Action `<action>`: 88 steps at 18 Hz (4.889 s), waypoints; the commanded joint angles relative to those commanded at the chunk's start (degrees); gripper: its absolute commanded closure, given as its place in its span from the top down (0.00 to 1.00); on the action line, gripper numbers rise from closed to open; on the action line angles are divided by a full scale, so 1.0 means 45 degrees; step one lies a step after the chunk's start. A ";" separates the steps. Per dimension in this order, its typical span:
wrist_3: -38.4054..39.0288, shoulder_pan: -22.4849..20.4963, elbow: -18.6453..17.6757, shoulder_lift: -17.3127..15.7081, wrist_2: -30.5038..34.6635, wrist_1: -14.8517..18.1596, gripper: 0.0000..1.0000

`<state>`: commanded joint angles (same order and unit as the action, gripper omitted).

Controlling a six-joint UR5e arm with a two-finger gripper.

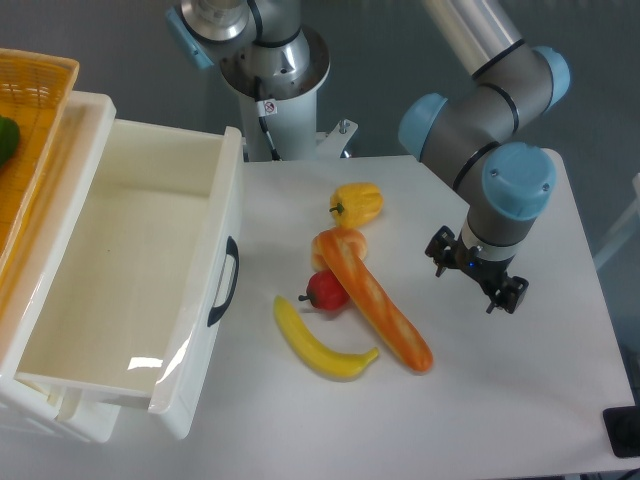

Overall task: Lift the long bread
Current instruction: 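Move the open gripper over the long orange bread and lower it, then close the gripper around the middle of the long bread, then lift the grasped long bread up off the table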

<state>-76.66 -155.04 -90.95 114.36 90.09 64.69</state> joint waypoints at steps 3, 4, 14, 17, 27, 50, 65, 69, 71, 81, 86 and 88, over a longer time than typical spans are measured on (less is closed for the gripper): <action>0.2006 0.0135 -0.0317 -0.0296 0.0096 0.0019 1.00; 0.3040 0.0310 -0.0336 -0.0277 0.0058 0.0019 1.00; 1.0678 0.1112 0.0852 0.1088 -0.0332 0.0078 1.00; 1.2695 0.1327 0.1324 0.1598 -0.0411 0.0039 1.00; 1.4164 0.1738 0.1265 0.2106 -0.0294 -0.0001 1.00; 1.4222 0.1913 0.1226 0.2555 0.0273 -0.0020 0.79; 1.3305 0.1796 0.1441 0.2321 0.0410 -0.0001 0.00; 1.2992 0.1582 0.1752 0.2165 0.0370 0.0019 0.00; 1.2837 0.1484 0.2006 0.2145 0.0351 0.0038 0.00; 0.8194 0.0879 0.2339 0.1267 0.0156 0.1598 0.00; 0.6083 0.0703 0.2730 0.1169 -0.0001 0.2109 0.00; 0.4950 0.0547 0.2769 0.0955 -0.0059 0.2206 0.00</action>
<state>-54.38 -152.57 -78.49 118.66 89.83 74.62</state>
